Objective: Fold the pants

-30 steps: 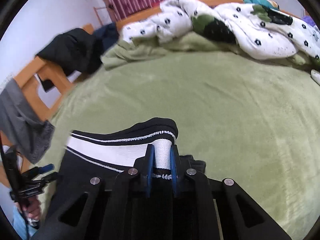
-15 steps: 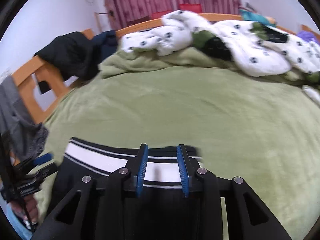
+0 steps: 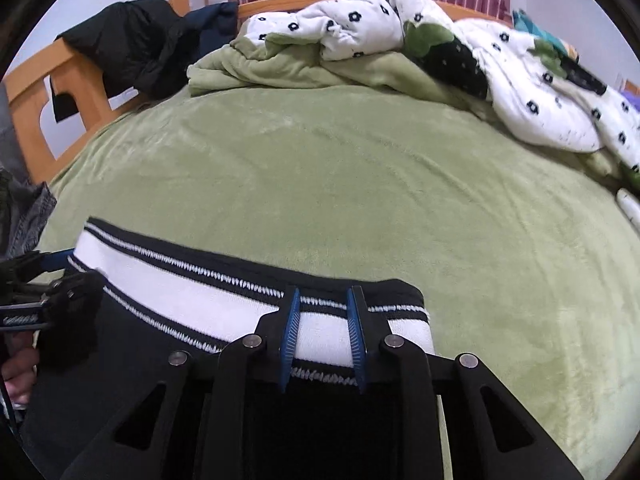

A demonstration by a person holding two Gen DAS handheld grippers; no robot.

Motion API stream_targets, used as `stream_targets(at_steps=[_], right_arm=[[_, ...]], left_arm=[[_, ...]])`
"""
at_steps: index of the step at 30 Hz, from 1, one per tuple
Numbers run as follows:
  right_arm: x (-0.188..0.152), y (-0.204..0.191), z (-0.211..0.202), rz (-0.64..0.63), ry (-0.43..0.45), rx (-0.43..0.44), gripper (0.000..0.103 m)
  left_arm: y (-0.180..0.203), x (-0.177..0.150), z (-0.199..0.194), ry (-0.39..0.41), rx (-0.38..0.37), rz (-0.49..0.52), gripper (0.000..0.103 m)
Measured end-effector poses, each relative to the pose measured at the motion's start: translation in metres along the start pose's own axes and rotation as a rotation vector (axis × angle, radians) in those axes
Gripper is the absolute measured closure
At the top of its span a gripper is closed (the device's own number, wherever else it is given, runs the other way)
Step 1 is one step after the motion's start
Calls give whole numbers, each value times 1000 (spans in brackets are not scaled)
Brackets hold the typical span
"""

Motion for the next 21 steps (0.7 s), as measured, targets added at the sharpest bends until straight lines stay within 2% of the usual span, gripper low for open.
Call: stream_targets(at_steps=[4,7,9,11,13,15,17,21], right_arm=[[-17,6,-36,9,-21,39,75],[-39,7,-51,8,-84,15,75],[-63,9,-60,5,-127,-1,74],[-79,3,-77,-87,-111,-65,74],[-94,0,-86,-140,-120,-97,71],[-106,-3,-92,-168,-144,-130,71],[-109,-6,-100,-186,-136,-155,71],[-105,-10,-110,-169,-135,-149,71]], left_arm=[[20,-36,-32,6,-28,101,21],[30,-74,-55,-3,-21,163,21],[29,-98,-69,2,-32,145,21],[19,-127,-84,10,-109,62,21],[12,-149,-93,-18,-148,41,21],[10,-174,-107,3,-133,57,21],[13,-187,-112,-11,-96,100,22],[26,-192,-108,-17,2,187,29]])
Point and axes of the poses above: each gripper's, at about its wrist camera, not at the fingertips, and z roughly the way its jaws point, y to its right, x to its top, the point moved 1 cm from there along z, roughly the way its jaws point, and after that the axes turned 10 degrees about z, right-handed, at the moved point
